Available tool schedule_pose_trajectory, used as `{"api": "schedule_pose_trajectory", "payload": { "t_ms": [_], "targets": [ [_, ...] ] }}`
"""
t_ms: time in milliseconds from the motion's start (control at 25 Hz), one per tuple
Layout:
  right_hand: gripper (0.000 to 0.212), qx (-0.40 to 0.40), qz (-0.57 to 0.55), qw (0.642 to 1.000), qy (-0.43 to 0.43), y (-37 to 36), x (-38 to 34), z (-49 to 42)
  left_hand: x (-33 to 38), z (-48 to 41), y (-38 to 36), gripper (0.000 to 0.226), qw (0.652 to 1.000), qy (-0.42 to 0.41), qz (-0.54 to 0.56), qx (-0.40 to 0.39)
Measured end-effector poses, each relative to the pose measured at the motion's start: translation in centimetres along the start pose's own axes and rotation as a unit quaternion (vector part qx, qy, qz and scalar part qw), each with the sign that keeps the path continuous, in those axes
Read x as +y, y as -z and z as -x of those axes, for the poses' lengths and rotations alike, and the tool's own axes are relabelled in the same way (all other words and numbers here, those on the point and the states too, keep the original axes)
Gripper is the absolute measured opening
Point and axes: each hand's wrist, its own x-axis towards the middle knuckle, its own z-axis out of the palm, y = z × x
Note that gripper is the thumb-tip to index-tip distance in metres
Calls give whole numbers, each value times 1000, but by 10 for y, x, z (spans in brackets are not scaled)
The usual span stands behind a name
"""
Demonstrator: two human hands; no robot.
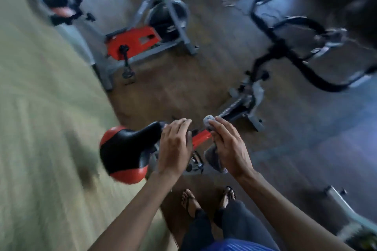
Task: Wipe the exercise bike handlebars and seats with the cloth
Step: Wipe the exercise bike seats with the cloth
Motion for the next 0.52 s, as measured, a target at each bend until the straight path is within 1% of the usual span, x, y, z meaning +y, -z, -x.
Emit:
{"api": "schedule_pose_trajectory", "payload": {
  "t_ms": [120, 280, 400, 480, 520],
  "targets": [
    [35, 113, 2, 992, -57, 75, 34, 35, 83, -27, -28, 39, 990, -131, 19, -55],
    [33, 246, -13, 957, -151, 157, 78, 94, 188, -35, -73, 32, 955, -264, 37, -126],
    [31, 341, -14, 916, -211, 207, 110, 150, 272, -23, -111, 28, 913, -351, 65, -196],
    [32, 387, -9, 887, -253, 229, 127, 188, 323, -6, -134, 26, 876, -405, 86, -248],
    [33, 416, -9, 865, -280, 238, 134, 209, 348, 5, -148, 25, 854, -432, 93, -275]
  ]
}}
